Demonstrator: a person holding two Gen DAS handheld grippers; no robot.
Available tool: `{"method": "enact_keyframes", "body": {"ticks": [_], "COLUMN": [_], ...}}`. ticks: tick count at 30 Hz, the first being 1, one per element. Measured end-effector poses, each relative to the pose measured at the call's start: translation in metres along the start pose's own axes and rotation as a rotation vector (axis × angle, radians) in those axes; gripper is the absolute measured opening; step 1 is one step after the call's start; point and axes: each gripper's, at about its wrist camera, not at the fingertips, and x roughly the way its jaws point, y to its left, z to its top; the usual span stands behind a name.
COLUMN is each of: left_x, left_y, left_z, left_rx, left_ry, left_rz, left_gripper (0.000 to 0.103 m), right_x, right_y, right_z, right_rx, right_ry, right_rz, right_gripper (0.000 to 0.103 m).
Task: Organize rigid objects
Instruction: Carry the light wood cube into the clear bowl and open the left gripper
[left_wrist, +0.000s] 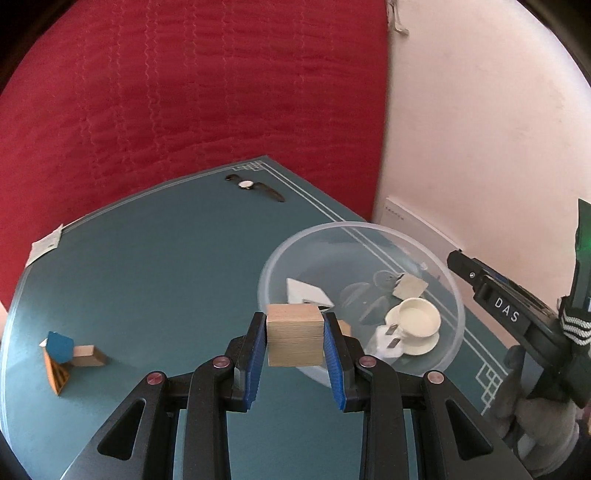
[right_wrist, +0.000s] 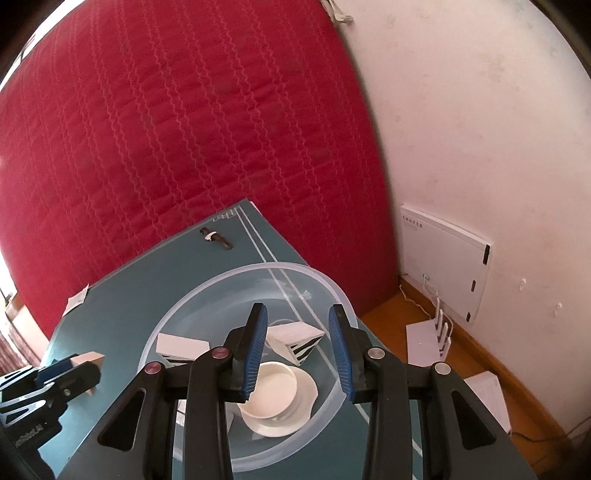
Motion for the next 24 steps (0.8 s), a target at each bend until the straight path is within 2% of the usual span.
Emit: {"method": "enact_keyframes", "body": {"ticks": [6, 14, 16, 18, 22, 24], "left_x": [0.017, 0.036, 0.038, 0.034, 0.027, 0.023], "left_y": [-0.009, -0.021, -0.021, -0.019, -0.012, -0.005], "left_z": [0.007, 0.019, 0.019, 0.018, 0.011, 0.007], "left_rx": [0.0, 0.01, 0.006, -0.001, -0.007, -0.025], "left_ry": [0.029, 0.044, 0.039, 0.018, 0.008, 0.008], "left_rz": [-0.066, -0.107, -0.11, -0.098, -0.079, -0.066], "left_gripper": [0.032, 0.033, 0.043, 0.063, 0.064, 0.068], "right_x": [0.0, 0.002, 0.003, 0.002, 0.0, 0.001], "right_y": [0.001, 0.003, 0.003, 0.004, 0.006, 0.007], "right_z": [0.0, 0.0, -0.001, -0.001, -0.001, -0.002], "right_rx": [0.001, -0.001, -0.003, -0.008, -0.019, -0.026], "right_ry": [0.001, 0.003, 0.007, 0.012, 0.01, 0.011], "right_rz": [0.003, 0.002, 0.002, 0.004, 0.011, 0.014], "right_gripper": [0.036, 0.036, 0.036, 0.036, 0.036, 0.036]}}
